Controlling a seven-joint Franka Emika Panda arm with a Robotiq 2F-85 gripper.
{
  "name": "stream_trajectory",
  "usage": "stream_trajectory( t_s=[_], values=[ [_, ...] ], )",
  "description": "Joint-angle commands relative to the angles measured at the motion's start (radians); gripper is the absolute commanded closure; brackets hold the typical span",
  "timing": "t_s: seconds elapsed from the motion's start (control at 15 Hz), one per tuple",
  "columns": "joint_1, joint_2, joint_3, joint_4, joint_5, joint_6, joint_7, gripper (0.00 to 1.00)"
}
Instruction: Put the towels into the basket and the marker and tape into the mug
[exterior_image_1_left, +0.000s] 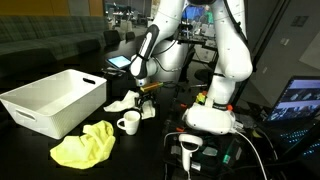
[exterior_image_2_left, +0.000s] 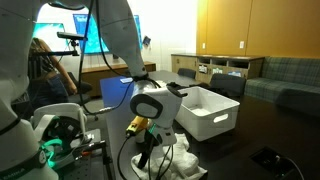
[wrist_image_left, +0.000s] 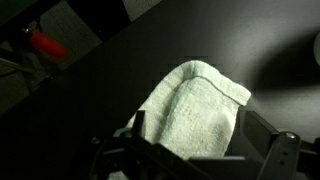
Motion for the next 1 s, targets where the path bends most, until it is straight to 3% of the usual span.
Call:
stream_trajectory(
  t_s=[0.0, 0.4, 0.53, 0.6, 0.73, 0.93],
  values=[
    [-0.046, 0.082, 0.047, 0.045, 0.041, 0.055, -0.064, 0.00],
    [-0.105, 0.142, 0.088, 0.061, 0.086, 0.084, -0.123, 0.00],
    [-0.109, 0.129, 0.087, 0.051, 0.086, 0.085, -0.127, 0.13],
    [-0.108, 0.119, 0.084, 0.046, 0.084, 0.086, -0.124, 0.29],
    [-0.099, 0.096, 0.075, 0.033, 0.070, 0.091, -0.120, 0.37],
    [-0.071, 0.065, 0.052, 0.028, 0.031, 0.090, -0.094, 0.62]
  ],
)
